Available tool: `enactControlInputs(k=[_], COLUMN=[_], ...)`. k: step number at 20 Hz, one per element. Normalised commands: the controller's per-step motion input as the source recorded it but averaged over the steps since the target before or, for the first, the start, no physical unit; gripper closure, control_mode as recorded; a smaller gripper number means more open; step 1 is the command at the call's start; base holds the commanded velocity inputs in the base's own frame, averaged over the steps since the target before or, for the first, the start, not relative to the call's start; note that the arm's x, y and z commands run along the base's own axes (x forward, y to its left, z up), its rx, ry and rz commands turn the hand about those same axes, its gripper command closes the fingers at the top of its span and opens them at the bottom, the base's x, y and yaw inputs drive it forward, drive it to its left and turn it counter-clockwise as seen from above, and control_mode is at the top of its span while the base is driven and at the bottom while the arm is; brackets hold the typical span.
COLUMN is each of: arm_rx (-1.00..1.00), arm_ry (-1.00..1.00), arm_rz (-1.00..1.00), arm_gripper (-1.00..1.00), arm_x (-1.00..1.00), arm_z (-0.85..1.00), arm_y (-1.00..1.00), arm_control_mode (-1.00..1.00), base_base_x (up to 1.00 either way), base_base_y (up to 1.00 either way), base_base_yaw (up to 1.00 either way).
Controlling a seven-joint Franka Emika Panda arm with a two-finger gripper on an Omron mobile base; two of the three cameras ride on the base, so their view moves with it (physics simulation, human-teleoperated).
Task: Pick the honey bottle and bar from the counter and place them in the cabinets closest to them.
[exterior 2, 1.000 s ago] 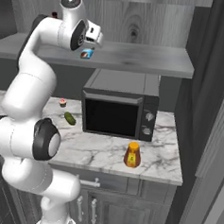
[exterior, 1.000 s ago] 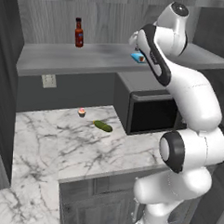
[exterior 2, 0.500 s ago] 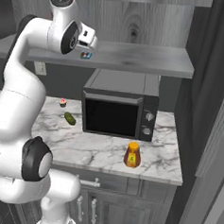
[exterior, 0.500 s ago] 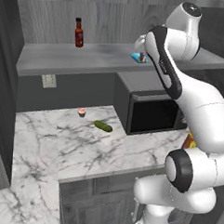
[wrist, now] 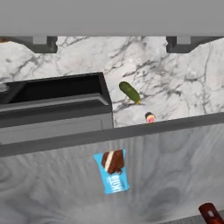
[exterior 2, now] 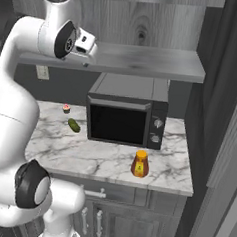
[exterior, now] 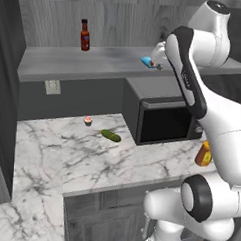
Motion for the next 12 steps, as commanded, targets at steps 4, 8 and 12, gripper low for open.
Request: enactControlInputs(k=[4,8,12], arm_rx=[0.0,0.0,-0.01], arm_ry=[0.17,0.15,0.15], arm_rz=[0.0,0.0,0.0], arm_gripper=[-1.0,-1.0,-1.0], arm_x=[-0.61,-0.62,-0.53], arm_z=[-0.06,-0.15,-0.21], arm_y=[-0.13,-0.16,-0.19], arm_control_mode=[-1.0,-1.0,-1.0], base_base_x=[0.0,0.0,0.0], base_base_y=[0.0,0.0,0.0], base_base_yaw=[0.0,0.0,0.0])
